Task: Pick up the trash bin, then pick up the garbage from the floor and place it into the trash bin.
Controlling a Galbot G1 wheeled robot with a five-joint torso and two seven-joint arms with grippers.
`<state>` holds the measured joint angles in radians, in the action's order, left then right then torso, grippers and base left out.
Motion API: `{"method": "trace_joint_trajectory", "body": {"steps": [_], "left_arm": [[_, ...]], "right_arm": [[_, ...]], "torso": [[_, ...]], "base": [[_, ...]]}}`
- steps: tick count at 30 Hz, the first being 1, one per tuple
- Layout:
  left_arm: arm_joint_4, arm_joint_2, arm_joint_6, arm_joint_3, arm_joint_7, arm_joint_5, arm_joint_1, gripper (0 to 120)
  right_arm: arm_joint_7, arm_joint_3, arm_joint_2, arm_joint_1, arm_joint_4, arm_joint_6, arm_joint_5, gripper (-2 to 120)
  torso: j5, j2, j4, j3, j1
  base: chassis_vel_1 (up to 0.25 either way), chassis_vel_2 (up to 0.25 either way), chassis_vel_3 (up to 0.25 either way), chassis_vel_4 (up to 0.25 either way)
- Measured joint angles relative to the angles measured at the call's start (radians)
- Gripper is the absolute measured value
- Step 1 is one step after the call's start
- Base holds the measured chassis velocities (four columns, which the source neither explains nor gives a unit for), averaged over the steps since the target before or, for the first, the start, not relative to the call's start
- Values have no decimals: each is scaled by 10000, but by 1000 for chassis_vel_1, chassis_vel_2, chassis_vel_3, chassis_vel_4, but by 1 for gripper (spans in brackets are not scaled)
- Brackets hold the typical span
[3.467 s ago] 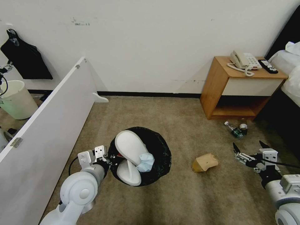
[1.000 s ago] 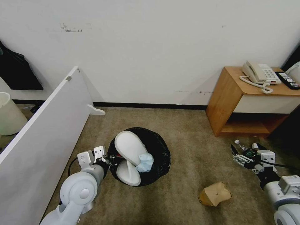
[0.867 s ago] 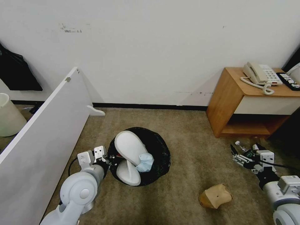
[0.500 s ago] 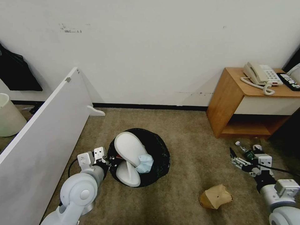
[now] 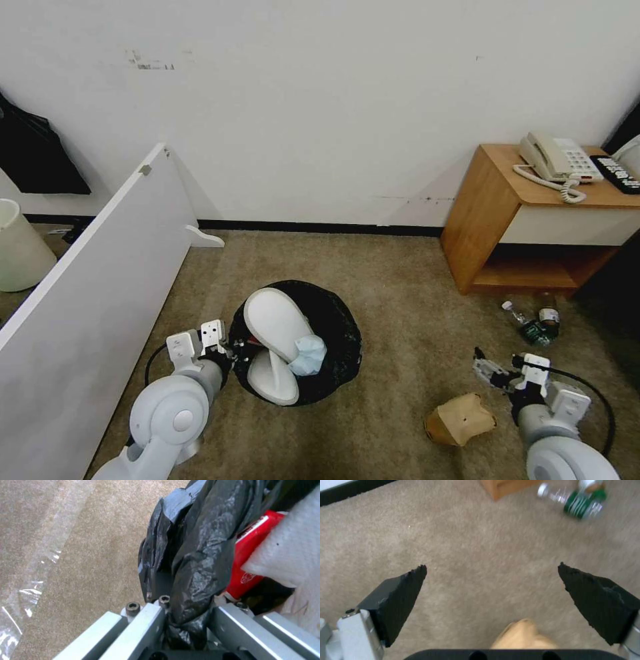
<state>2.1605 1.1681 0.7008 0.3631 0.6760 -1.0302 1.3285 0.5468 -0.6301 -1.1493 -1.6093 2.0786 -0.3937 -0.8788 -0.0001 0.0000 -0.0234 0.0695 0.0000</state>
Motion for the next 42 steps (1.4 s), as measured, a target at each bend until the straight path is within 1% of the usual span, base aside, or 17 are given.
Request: {"method": "trace_joint_trajectory", "body": {"steps": [2, 3, 4, 5, 7, 8, 10, 11, 12, 13, 14, 16, 21, 23, 33, 40, 42], "left_arm": [[-51, 24, -20, -25, -21, 61, -19, 0], [-51, 24, -20, -25, -21, 61, -19, 0], [-56, 27, -24, -31, -28, 69, -22, 0], [-56, 27, -24, -31, -28, 69, -22, 0], [-56, 24, -39, -25, -33, 81, -9, 0], [-56, 24, -39, -25, -33, 81, -9, 0], [-56, 21, -45, 0, -41, 99, 19, 0], [-56, 21, -45, 0, -41, 99, 19, 0], [-61, 31, -49, 18, -42, 111, 29, 0], [-71, 45, -53, 30, -49, 119, 36, 0], [-71, 45, -53, 30, -49, 119, 36, 0], [-132, 94, -63, 58, -73, 148, 50, 0], [-230, 128, -92, 74, -136, 194, 41, 0], [-316, 148, -120, 74, -160, 203, -38, 0], [-448, 128, -151, -22, -178, 197, -265, 0], [-469, 102, -158, -46, -180, 176, -293, 0], [-469, 103, -163, -47, -180, 179, -239, 0]], "right_arm": [[684, 297, 117, 433, -135, -67, -826, 100], [684, 297, 117, 433, -135, -67, -826, 100], [1122, 475, 165, 712, -233, -77, -1279, 100], [1122, 475, 165, 712, -233, -77, -1279, 100], [2323, 863, 179, 1406, -478, -73, -2517, 100], [2323, 863, 179, 1406, -478, -73, -2517, 100], [3188, 1043, 101, 1866, -639, -67, -3631, 100], [3188, 1043, 101, 1866, -639, -67, -3631, 100], [3616, 1089, 1, 2081, -735, -71, -4125, 100], [3848, 1103, -55, 2194, -806, -72, -4332, 100], [3848, 1103, -55, 2194, -806, -72, -4332, 100], [4254, 1050, -171, 2322, -926, -70, -4703, 100], [4551, 799, -265, 2227, -914, 12, -4981, 100], [4609, 516, -409, 2001, -798, 85, -5037, 100], [4493, -247, -779, 1460, -601, 98, -4948, 100], [4508, -321, -806, 1491, -645, 74, -5125, 100], [4643, -314, -907, 1621, -806, 13, -5320, 100]], "torso": [[0, 0, -1, 0, 0], [0, 0, -1, 0, 0], [-1, 0, -1, 0, 1], [-1, 0, -1, 0, 1], [0, 0, 1, 0, 1], [0, 0, 1, 0, 1], [0, 0, 1, 0, 1], [0, 0, 1, 0, 1], [1, 0, 0, 0, 0], [2, 0, 1, 0, 1], [2, 0, 1, 0, 1], [1, 0, 0, 0, 1], [0, 0, -1, 0, 1], [-1, 0, -3, 0, 0], [0, 0, -2, 0, 1], [0, 0, -1, 0, 0], [0, 0, 0, 0, 0]], "base": [[0, 0, 0, 0], [0, 0, 0, 0], [0, 0, 0, 0], [0, 0, 0, 0], [0, 0, 0, 0], [0, 0, 0, 0], [0, 0, 0, 0], [0, 0, 0, 0], [0, 0, 0, 0], [0, 0, 0, 0], [0, 0, 0, 0], [0, 0, 0, 0], [0, 0, 0, 0], [0, 0, 0, 0], [0, 0, 0, 0], [0, 0, 0, 0], [0, 0, 0, 0]]}}
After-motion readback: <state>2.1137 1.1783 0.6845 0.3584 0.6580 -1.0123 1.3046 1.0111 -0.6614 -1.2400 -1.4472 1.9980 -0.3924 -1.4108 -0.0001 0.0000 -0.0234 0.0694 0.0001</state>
